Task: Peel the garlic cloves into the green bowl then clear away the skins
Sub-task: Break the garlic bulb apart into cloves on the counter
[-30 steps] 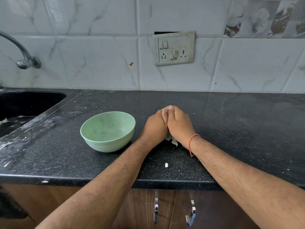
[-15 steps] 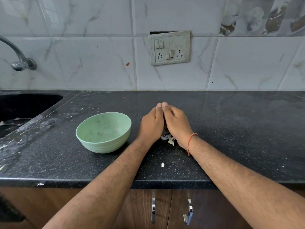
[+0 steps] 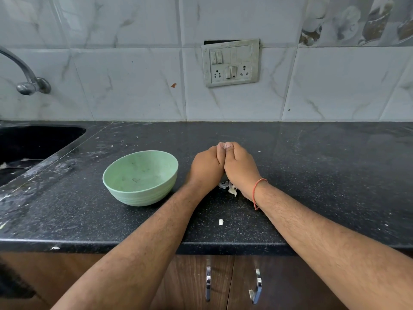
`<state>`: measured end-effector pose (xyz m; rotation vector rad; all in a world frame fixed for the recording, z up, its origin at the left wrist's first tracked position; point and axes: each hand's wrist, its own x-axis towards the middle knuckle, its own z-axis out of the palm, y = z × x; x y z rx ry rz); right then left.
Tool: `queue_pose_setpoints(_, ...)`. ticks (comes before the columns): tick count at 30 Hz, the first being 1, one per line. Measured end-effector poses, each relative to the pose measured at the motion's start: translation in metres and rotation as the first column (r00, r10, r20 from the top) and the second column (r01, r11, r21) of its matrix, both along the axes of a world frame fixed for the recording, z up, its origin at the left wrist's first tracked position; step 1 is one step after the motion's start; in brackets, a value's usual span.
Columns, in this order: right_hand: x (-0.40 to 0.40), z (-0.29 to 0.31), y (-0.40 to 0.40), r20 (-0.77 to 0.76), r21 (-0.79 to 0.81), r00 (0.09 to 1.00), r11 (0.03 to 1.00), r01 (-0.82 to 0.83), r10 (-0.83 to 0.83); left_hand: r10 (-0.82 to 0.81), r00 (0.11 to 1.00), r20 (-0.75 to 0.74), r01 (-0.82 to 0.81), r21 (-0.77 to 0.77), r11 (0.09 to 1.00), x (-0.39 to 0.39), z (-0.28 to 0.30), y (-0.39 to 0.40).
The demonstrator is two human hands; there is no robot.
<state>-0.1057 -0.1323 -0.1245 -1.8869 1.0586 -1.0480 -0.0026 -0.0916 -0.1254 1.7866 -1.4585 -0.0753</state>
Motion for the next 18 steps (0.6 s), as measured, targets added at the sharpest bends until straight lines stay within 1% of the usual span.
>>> queue_pose_setpoints(5,-0.001,-0.002,-0.004,-0.036,-0.019,0.998,0.999,0.043,-0.044,-0.084,0.994,0.072,0.082,0.038,0.996,0.006,0.003,0.0)
queue_pose_setpoints(10,-0.006,-0.002,-0.008,-0.016,0.004,0.999,1.0,0.029,-0.029,-0.108,0.99,0.09,0.106,0.032,0.994,0.007,0.002,0.0)
queue_pose_setpoints(12,-0.008,-0.001,-0.009,0.004,0.012,0.999,0.999,0.036,-0.036,-0.112,0.991,0.078,0.111,0.019,0.994,0.007,0.003,0.002)
queue_pose_setpoints(14,-0.01,0.0,-0.01,-0.013,0.012,0.999,0.999,0.043,-0.043,-0.128,0.99,0.054,0.128,0.012,0.992,0.004,0.003,0.002)
queue_pose_setpoints(18,-0.007,-0.002,-0.012,0.045,0.058,0.999,0.998,0.027,-0.03,-0.105,0.993,-0.056,0.105,-0.013,0.994,0.007,0.0,-0.001)
